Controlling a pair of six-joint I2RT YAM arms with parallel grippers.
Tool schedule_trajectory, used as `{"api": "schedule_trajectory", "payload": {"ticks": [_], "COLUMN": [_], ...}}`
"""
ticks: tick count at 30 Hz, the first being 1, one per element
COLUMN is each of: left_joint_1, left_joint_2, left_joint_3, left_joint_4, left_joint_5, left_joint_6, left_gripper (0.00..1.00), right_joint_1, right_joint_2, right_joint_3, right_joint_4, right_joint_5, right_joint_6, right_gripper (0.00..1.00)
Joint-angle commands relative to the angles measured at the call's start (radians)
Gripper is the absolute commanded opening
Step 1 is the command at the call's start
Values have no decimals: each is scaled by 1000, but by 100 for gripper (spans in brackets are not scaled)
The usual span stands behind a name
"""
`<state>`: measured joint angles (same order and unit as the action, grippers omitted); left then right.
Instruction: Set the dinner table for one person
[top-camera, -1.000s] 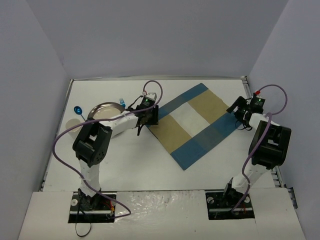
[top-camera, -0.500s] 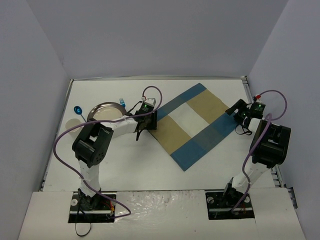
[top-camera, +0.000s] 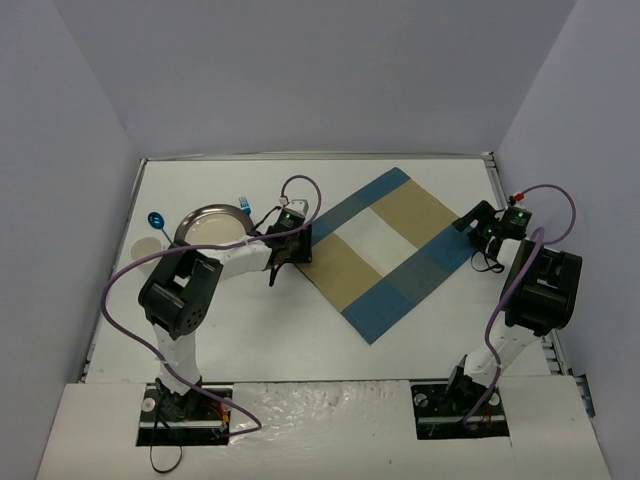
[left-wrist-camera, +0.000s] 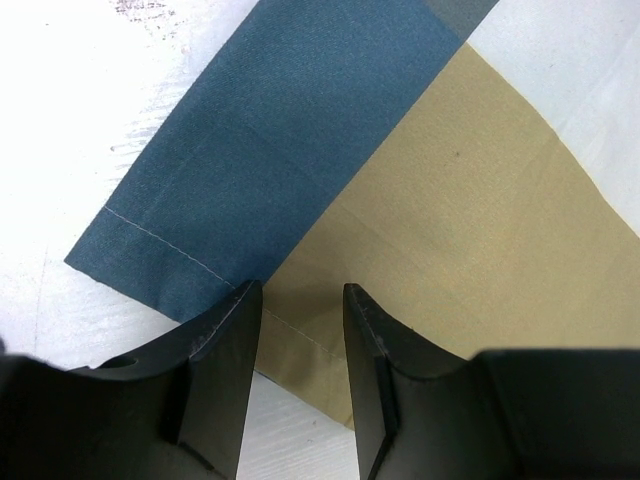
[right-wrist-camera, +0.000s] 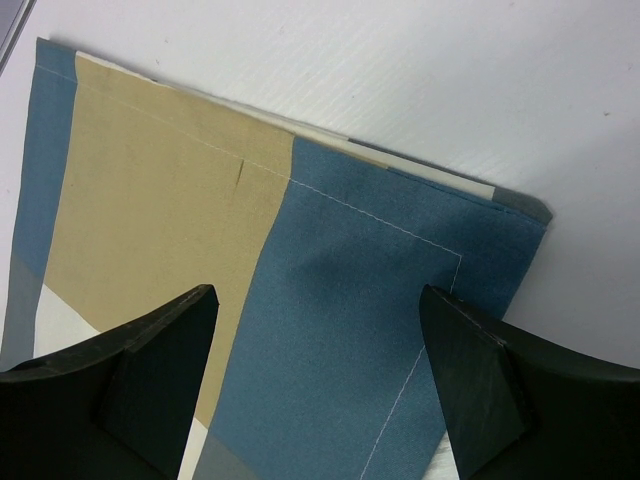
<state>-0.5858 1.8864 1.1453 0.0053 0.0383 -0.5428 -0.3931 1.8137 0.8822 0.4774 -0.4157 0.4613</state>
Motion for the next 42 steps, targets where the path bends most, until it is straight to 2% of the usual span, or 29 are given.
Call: {"api": "schedule_trajectory", "payload": {"ticks": [1,10,13,15,17,21,25,27,28,31,33,37,39,42], "left_joint_1": [4,3,0,2,3,13,41,59,74,115,158,241,288,303], "left_joint_2": [-53,-138,-225,-326,-400,-607,-760,-841,-865,-1008,-1084,-1234,-1260,-1271], "left_joint_3": [3,194,245,217,173,42,-77,-169,-223,-342,-422,-618,-680,-773], "left_joint_4": [-93,-214,-234,-229,-219,-245,-341,-365,-381,-417,-420,-360,-304,-168], "left_joint_5": [-27,-27,-34,-74,-106,-185,-226,-242,-247,-256,-251,-221,-201,-217], "left_joint_6": [-8,3,-5,-30,-45,-75,-110,-148,-174,-240,-310,-429,-503,-611], "left_gripper": [39,57,69,84,96,97,97,97,97,97,97,97,97,97], "right_joint_1": [-7,29,76,134,168,309,451,512,525,528,536,566,579,580], "right_joint_2": [-43,-201,-310,-378,-408,-513,-567,-596,-607,-580,-544,-571,-605,-624], "right_joint_3": [51,224,256,258,252,198,132,42,-26,-90,-97,-204,-240,-269], "right_joint_4": [-93,-231,-248,-241,-230,-116,-33,92,136,274,254,313,325,316], "right_joint_5": [12,-1,8,27,54,57,73,40,22,-168,-217,-202,-192,-203], "right_joint_6": [-31,-74,-84,-87,-87,-20,7,69,148,252,272,253,230,213], "right_gripper": [80,90,97,100,100,100,100,100,100,100,100,100,100,100]}}
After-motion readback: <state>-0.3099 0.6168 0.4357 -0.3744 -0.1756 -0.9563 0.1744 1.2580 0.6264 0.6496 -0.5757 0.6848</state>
